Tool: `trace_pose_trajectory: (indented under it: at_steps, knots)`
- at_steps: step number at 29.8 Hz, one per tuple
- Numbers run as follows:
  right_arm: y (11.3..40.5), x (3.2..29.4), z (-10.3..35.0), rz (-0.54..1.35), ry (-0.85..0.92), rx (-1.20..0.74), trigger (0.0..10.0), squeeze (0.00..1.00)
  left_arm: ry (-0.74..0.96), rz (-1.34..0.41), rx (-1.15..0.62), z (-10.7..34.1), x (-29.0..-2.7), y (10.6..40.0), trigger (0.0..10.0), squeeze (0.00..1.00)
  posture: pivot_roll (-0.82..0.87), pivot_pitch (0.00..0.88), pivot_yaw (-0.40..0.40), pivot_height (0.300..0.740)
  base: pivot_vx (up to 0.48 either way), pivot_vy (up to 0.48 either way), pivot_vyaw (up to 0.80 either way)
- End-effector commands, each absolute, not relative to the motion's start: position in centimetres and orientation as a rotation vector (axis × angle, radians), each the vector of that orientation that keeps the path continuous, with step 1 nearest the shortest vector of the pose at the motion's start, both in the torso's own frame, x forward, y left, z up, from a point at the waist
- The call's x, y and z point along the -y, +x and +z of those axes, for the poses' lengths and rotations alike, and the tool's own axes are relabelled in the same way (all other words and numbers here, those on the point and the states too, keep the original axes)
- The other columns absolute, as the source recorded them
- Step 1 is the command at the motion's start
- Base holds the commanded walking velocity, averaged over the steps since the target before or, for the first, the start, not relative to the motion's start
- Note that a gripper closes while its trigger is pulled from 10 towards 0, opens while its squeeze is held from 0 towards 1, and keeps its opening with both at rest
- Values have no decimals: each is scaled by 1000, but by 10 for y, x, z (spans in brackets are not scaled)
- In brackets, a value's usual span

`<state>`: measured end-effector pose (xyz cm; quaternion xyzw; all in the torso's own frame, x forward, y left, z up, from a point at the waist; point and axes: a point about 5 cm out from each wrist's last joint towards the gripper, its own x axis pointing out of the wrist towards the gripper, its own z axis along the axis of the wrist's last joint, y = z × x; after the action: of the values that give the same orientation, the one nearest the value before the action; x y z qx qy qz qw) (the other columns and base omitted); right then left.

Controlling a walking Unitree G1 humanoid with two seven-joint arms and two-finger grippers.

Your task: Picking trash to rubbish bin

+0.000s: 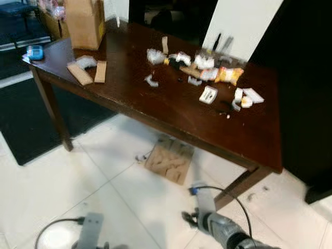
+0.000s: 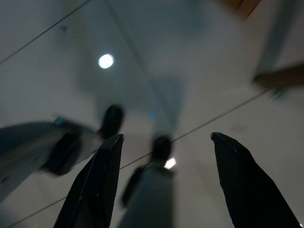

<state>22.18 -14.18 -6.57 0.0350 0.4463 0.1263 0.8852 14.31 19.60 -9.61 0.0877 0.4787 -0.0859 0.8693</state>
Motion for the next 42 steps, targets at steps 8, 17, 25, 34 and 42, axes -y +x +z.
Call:
trace_pose_trajectory:
  at_steps: [8, 17, 25, 34, 42]
  knots:
    - [210, 147, -73, 119, 241, -940, 10000, 0, 341, -358, -1152, -106, -200, 118, 10000, 0, 61, 112, 112, 740, 0, 0, 0]
    - [193, 154, -82, 34, 284, -944, 10000, 0, 466, -511, -1063, -93, -178, 161, 10000, 0, -116, 132, 154, 740, 0, 0, 0]
    - [185, 175, -83, -100, 388, -892, 10000, 0, 486, -615, -1011, -89, -148, 177, 10000, 0, -218, 161, 149, 740, 0, 0, 0]
    - [181, 189, -84, -117, 369, -902, 10000, 0, 348, -558, -1037, -90, -137, 175, 10000, 0, -207, 123, 79, 740, 0, 0, 0]
    - [189, 182, -81, -28, 284, -922, 10000, 0, 277, -493, -1056, -92, -141, 171, 10000, 0, -138, 30, 52, 740, 0, 0, 0]
